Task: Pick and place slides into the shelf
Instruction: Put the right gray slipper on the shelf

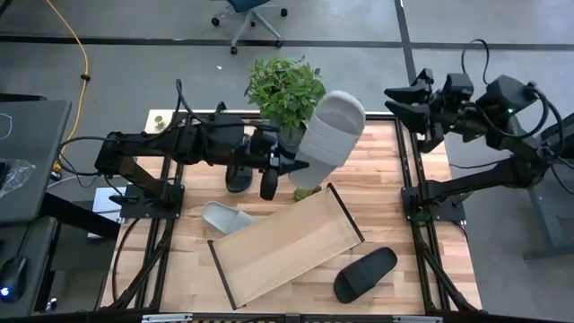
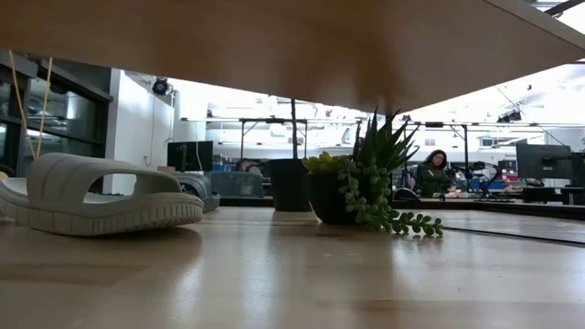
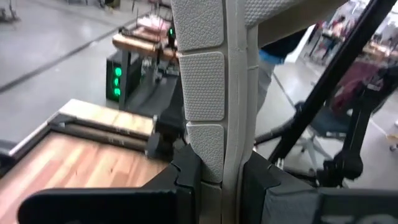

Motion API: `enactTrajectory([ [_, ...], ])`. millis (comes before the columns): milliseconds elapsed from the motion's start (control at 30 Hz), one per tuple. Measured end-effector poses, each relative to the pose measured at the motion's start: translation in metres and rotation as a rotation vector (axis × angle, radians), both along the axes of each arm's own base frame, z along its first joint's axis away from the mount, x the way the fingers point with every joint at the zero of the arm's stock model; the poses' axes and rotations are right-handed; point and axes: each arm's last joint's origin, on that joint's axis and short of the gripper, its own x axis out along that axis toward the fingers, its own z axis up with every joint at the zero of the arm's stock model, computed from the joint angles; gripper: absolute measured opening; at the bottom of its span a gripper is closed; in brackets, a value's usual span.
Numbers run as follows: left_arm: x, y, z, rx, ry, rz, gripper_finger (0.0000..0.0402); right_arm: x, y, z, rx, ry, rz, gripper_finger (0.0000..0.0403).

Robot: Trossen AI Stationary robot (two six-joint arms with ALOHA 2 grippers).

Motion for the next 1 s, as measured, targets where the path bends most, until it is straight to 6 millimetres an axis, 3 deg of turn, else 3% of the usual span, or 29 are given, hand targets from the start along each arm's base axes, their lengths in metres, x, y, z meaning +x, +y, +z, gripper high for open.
enactTrajectory([
  [400, 0.004, -0.012, -0.007, -0.015, 0.044, -0.032, 0.0051, 0.036, 0.001, 0.015, 0.005, 0.110, 0.134, 0.0142],
  [733, 0.004, -0.010, -0.008, 0.001, 0.058, 0.002, 0.0051, 0.030, 0.003, 0.023, -0.005, 0.075, 0.176, 0.0142],
  [1000, 0.002, -0.009, -0.014, 0.016, 0.124, 0.021, 0.0051, 0.033, 0.003, 0.014, 0.036, 0.155, 0.189, 0.0144],
])
